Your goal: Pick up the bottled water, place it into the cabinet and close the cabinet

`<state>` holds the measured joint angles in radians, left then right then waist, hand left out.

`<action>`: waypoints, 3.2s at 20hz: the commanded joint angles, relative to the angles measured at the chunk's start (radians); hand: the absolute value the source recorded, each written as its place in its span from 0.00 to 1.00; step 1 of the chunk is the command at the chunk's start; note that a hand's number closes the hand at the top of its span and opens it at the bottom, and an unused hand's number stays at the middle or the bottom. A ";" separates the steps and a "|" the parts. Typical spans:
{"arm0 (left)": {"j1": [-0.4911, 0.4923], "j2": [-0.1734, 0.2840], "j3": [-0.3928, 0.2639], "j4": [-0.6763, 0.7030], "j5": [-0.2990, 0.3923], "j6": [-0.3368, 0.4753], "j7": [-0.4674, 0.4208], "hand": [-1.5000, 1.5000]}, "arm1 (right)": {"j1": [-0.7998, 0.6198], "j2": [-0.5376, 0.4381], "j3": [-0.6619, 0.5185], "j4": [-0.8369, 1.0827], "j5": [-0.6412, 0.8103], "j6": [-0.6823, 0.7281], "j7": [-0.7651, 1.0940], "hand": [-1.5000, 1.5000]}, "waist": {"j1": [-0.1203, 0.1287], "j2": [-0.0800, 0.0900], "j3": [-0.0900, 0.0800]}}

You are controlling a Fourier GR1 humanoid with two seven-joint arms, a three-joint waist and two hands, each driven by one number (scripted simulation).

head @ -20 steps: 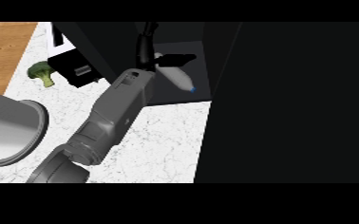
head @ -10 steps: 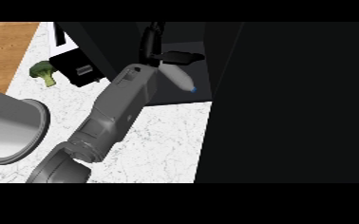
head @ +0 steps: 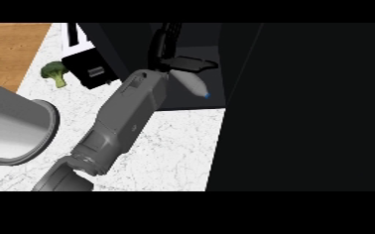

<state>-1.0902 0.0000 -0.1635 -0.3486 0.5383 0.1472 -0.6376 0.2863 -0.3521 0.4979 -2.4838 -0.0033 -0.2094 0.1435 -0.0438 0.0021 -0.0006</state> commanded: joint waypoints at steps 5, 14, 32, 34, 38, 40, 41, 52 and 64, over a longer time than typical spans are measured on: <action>0.248 0.000 -0.145 -0.303 0.056 -0.001 0.052 1.00 | 0.056 -0.029 -0.005 -0.088 0.021 0.021 0.016 0.00 | 0.044 -0.011 0.001; 0.545 0.115 -0.213 -0.670 0.024 0.008 0.171 1.00 | -0.063 -0.108 0.040 -0.055 0.094 0.059 0.118 1.00 | 0.075 -0.015 0.000; 1.118 0.358 -0.178 -1.285 0.014 -0.013 0.205 1.00 | -0.328 0.141 0.401 0.007 0.146 0.036 0.464 1.00 | 0.052 -0.006 -0.001; 1.164 0.419 -0.136 -1.349 0.054 -0.062 0.216 1.00 | -0.386 0.227 0.453 0.072 0.173 0.010 0.506 1.00 | 0.059 -0.008 -0.001; 1.224 0.372 -0.147 -1.317 0.039 -0.074 0.145 1.00 | -0.534 0.345 0.543 0.151 0.223 -0.026 0.604 1.00 | 0.059 -0.008 -0.003; 1.236 0.401 -0.112 -1.385 0.074 -0.059 0.204 1.00 | -0.629 0.344 0.503 0.212 0.245 -0.021 0.602 1.00 | 0.067 -0.008 -0.002; 1.228 0.421 -0.096 -1.344 0.083 -0.097 0.199 1.00 | -0.653 0.344 0.481 0.254 0.261 0.009 0.537 1.00 | 0.067 -0.005 -0.002; 1.277 0.494 0.009 -1.360 0.147 -0.200 0.187 1.00 | -0.849 0.341 0.289 0.405 0.187 -0.203 0.579 1.00 | 0.099 0.004 -0.004; 1.375 0.561 0.109 -1.363 0.197 -0.335 0.181 1.00 | -1.043 0.351 -0.093 0.931 -0.255 -0.028 0.310 1.00 | 0.078 0.005 0.001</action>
<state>0.2426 0.5403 -0.0870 -1.6986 0.7243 -0.1536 -0.4568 -0.7176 -0.0140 0.5231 -1.7060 -0.1399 -0.3397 0.5291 0.0448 0.0082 -0.0009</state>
